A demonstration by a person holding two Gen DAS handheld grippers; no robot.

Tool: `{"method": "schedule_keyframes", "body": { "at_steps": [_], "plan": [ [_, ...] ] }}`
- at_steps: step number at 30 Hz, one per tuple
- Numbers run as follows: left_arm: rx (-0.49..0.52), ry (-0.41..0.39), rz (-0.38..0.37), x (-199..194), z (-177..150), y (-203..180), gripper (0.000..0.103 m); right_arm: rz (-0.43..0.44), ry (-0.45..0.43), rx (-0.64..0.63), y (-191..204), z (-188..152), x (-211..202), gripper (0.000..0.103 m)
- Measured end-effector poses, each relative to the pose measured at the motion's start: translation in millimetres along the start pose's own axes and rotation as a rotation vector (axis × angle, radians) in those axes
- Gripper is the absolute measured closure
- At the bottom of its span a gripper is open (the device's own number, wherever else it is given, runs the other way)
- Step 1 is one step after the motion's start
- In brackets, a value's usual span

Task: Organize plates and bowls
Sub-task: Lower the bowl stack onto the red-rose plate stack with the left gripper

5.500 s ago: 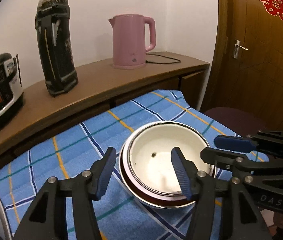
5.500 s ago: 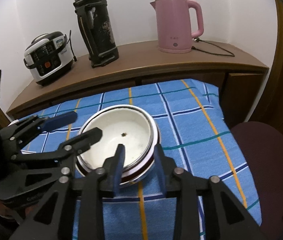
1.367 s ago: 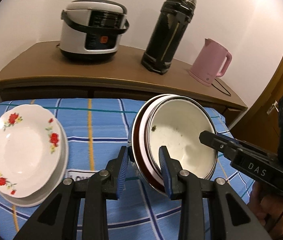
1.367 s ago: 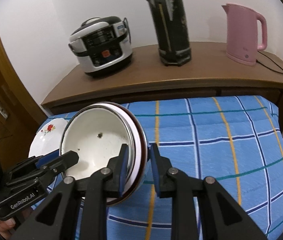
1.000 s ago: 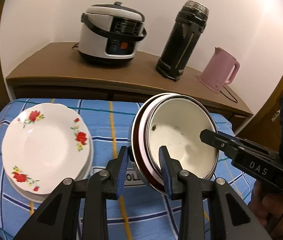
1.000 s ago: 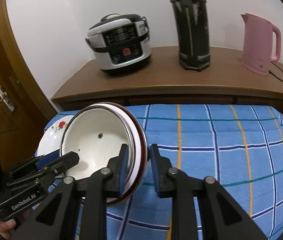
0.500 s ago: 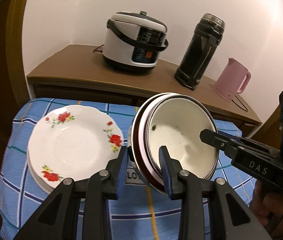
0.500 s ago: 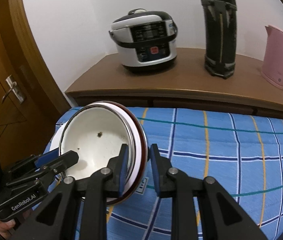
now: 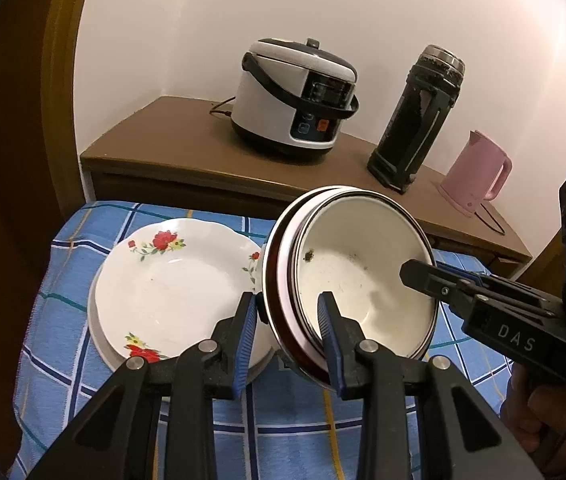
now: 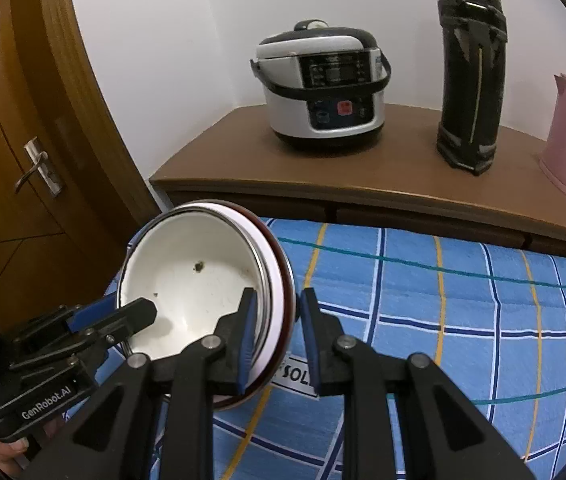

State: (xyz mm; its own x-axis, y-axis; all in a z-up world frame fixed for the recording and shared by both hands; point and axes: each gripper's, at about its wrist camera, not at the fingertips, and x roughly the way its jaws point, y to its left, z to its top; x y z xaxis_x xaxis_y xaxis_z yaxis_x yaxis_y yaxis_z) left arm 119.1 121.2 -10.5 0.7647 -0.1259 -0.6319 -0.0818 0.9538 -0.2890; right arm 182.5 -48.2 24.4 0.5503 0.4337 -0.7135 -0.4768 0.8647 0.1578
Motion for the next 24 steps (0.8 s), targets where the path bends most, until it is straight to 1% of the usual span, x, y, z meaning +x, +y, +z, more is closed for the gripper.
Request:
{"method": "schedule_keyframes", "body": {
  "at_steps": [7,15,24],
  "plan": [
    [-0.011,-0.011,0.022,-5.5,1.8,10.3,0.069,0.008,0.011,-0.033,14.5,7.5,6.2,0.081],
    [-0.028,0.000,0.063,-7.1,6.8,28.5,0.069,0.025,0.053,-0.083,33.7,19.3,25.1,0.081],
    [-0.073,0.064,0.097,5.2,7.4,55.8,0.069,0.040,0.116,-0.133,53.4,30.5,53.5,0.081]
  ]
}}
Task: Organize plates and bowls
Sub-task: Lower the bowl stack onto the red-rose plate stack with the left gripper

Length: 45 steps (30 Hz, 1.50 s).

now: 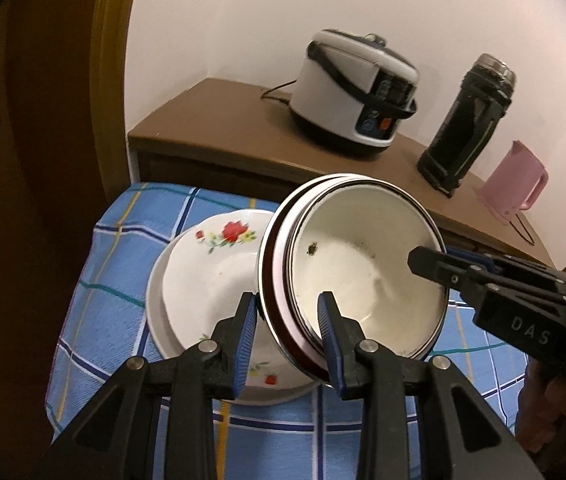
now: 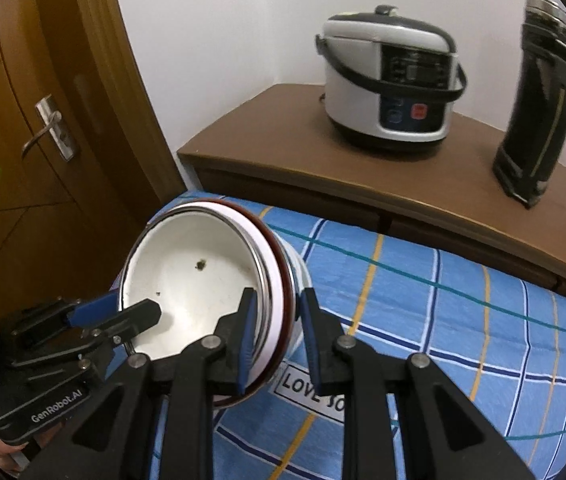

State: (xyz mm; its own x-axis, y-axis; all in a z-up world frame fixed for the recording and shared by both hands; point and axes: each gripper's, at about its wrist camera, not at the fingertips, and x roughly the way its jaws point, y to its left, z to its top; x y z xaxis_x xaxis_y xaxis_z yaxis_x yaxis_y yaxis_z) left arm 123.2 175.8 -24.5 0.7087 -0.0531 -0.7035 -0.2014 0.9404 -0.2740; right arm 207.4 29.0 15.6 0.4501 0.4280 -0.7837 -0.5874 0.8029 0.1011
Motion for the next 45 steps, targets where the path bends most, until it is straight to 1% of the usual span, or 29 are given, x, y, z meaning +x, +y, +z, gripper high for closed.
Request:
{"method": "schedule_keyframes", "body": {
  "at_steps": [8,11,14,23,27,31,38,45],
  "plan": [
    [-0.017,0.032,0.041,8.8,1.8,15.2,0.069,0.037,0.071,-0.003,6.8,8.5,27.8,0.081],
    [-0.024,0.047,0.050,12.6,2.9,20.4,0.069,0.063,0.116,0.009,5.3,10.6,39.7,0.081],
    [-0.028,0.050,0.053,15.2,4.4,24.1,0.069,0.065,0.141,0.006,6.3,11.5,48.7,0.081],
    [-0.035,0.074,0.048,25.9,5.3,29.7,0.069,0.054,0.172,0.000,8.5,14.4,59.4,0.081],
    [-0.039,0.084,0.044,29.0,4.9,32.5,0.069,0.060,0.199,-0.003,9.4,17.8,68.3,0.081],
    [-0.036,0.090,0.045,30.4,8.6,34.4,0.069,0.061,0.213,-0.010,10.7,22.5,71.9,0.081],
    [-0.062,0.088,0.020,36.3,18.5,42.8,0.068,0.075,0.237,0.001,8.3,27.9,80.9,0.079],
    [-0.068,0.085,0.038,47.4,23.9,45.0,0.066,0.061,0.239,-0.016,11.6,33.3,86.0,0.077]
  ]
}}
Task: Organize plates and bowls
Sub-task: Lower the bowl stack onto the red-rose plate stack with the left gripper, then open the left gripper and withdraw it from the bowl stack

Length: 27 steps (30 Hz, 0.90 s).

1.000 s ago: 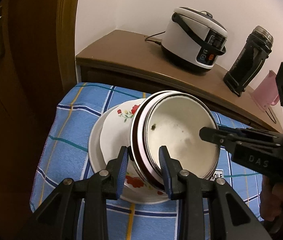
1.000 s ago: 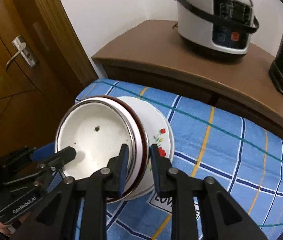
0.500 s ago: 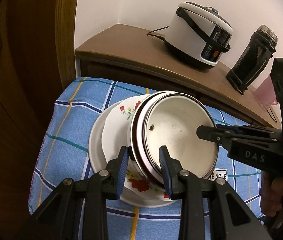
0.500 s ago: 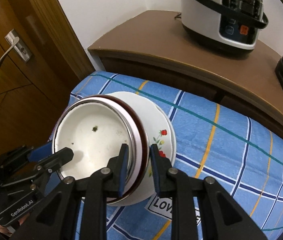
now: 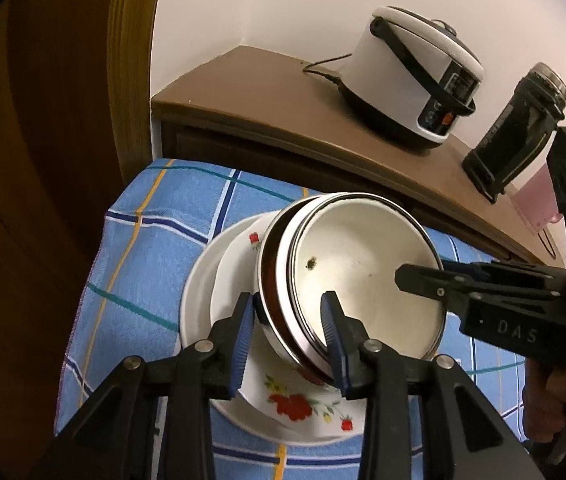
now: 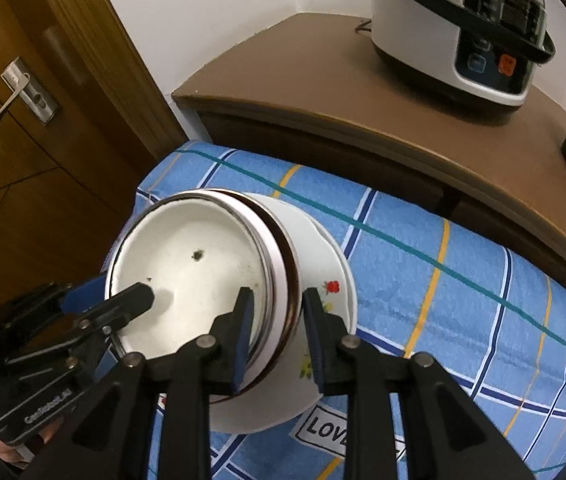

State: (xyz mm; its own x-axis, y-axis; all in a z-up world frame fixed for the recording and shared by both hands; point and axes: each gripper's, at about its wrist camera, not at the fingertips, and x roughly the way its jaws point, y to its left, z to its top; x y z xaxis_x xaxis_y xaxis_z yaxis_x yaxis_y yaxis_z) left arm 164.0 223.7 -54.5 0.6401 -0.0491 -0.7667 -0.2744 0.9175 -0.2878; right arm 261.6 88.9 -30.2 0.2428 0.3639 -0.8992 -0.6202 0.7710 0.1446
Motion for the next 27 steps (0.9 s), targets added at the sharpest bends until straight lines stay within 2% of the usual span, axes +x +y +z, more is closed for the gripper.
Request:
{"method": "schedule_keyframes", "body": {
  "at_steps": [9,15,21,23,25,27],
  "plan": [
    [-0.018,0.031,-0.014,-6.2,-6.3,3.4,0.066,0.021,0.042,-0.040,4.7,-12.2,-5.4,0.077],
    [0.013,0.006,-0.002,-5.5,-7.6,-0.1,0.066,0.005,0.014,-0.043,3.9,-10.9,-2.3,0.077],
    [0.054,-0.028,0.020,-5.3,-12.9,-3.6,0.065,0.032,-0.057,-0.018,-0.4,-16.6,-4.3,0.070],
    [0.069,-0.030,0.025,-5.7,-14.1,-5.8,0.065,0.030,-0.052,-0.026,0.9,-19.0,-3.4,0.069],
    [0.071,-0.026,0.025,-6.1,-14.5,-7.1,0.064,0.033,-0.043,-0.035,2.9,-21.7,-0.8,0.060],
    [0.077,-0.026,0.034,-6.5,-14.7,-9.3,0.064,0.009,-0.063,-0.043,4.0,-24.1,-2.5,0.057]
  ]
}}
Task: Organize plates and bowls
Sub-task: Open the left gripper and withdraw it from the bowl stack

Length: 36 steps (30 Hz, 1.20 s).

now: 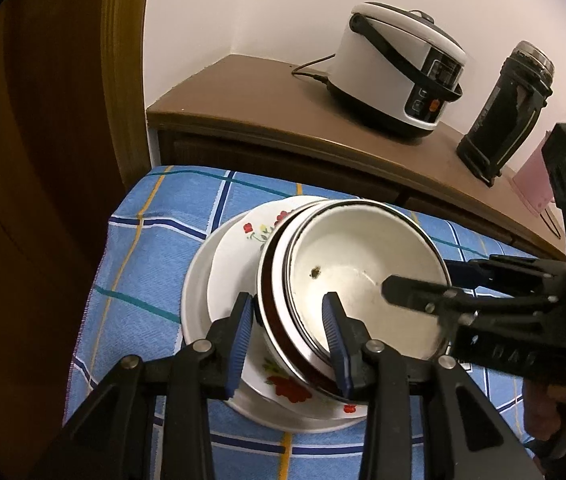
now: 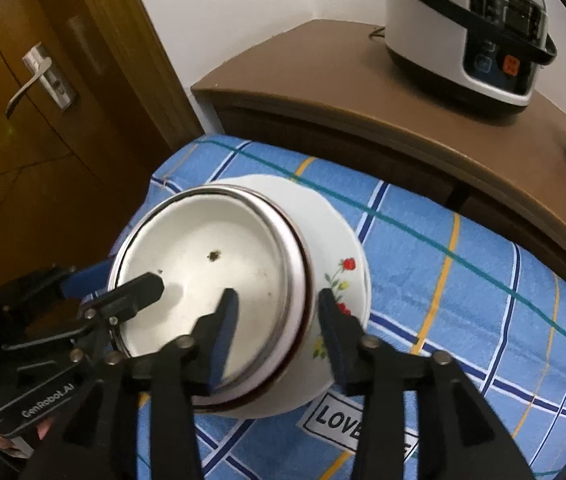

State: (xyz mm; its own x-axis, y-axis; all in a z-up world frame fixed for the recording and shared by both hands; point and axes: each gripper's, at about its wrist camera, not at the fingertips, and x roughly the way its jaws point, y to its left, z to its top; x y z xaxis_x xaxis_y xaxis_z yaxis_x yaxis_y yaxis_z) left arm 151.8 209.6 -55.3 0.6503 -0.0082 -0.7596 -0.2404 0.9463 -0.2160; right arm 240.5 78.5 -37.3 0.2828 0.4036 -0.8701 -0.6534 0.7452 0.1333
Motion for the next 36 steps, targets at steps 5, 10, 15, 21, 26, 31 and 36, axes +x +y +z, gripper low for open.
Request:
{"method": "schedule_keyframes", "body": {
  "at_steps": [5,10,15,21,26,31,36],
  "plan": [
    [0.024,-0.077,0.073,-18.6,-3.0,-7.0,0.038,-0.043,-0.152,0.012,-3.8,-12.5,-39.2,0.042],
    [0.040,-0.204,0.083,-51.5,-7.5,-18.7,0.032,-0.127,-0.315,0.013,-5.6,-39.1,-85.4,0.034],
    [0.074,-0.247,0.070,-71.8,-13.4,-37.9,0.032,-0.177,-0.439,0.055,-11.7,-69.7,-123.9,0.032],
    [0.084,-0.281,0.049,-88.0,-19.9,-54.7,0.032,-0.217,-0.542,0.076,-11.7,-93.6,-159.1,0.028],
    [0.096,-0.297,0.036,-97.5,-25.6,-69.5,0.032,-0.233,-0.608,0.079,-8.7,-108.8,-183.0,0.024],
    [0.110,-0.316,0.030,-106.5,-31.3,-84.6,0.032,-0.242,-0.644,0.071,-5.9,-120.5,-200.2,0.020],
    [0.119,-0.340,0.034,-115.8,-36.8,-96.8,0.032,-0.248,-0.665,0.066,-5.5,-129.4,-211.9,0.017]
  ]
}}
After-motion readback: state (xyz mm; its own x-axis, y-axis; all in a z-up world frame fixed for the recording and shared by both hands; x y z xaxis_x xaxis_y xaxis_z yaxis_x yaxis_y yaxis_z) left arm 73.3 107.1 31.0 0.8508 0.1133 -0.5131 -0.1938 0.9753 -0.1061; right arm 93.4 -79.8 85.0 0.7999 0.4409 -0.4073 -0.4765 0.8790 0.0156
